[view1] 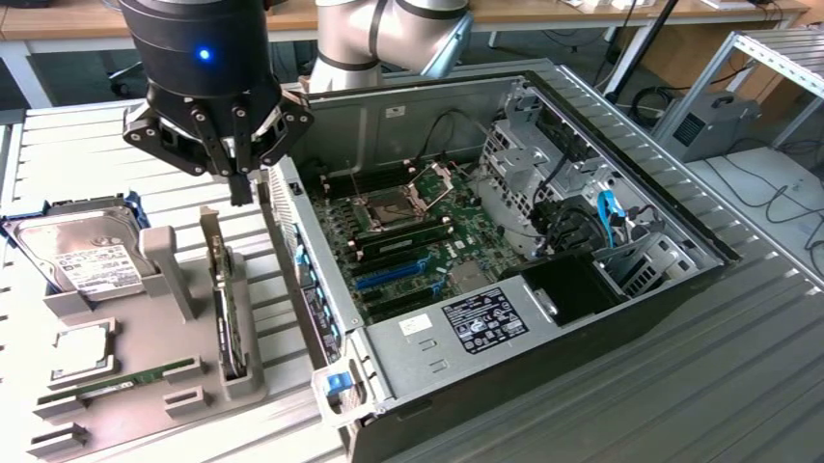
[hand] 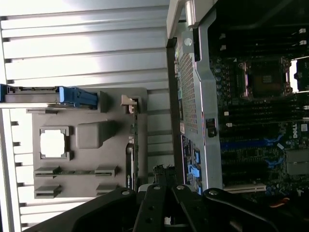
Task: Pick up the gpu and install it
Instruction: 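Reach for the gpu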
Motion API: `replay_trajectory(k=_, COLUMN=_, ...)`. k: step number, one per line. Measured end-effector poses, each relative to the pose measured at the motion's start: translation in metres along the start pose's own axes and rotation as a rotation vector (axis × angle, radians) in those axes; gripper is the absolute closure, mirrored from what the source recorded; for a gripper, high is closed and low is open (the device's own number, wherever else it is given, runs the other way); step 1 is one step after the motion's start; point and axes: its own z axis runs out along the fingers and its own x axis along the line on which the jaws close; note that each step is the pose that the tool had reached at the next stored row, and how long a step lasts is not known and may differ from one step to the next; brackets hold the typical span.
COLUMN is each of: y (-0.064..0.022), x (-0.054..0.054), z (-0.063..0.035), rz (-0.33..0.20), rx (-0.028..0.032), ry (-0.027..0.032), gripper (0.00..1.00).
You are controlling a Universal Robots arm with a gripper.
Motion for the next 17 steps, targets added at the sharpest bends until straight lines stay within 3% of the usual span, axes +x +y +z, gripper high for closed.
replay_trajectory(k=17, y=-0.0039, x=-0.0003, z=0.0003, rz=0.000, rx=-0.0001, ry=-0.0001, gripper=0.89)
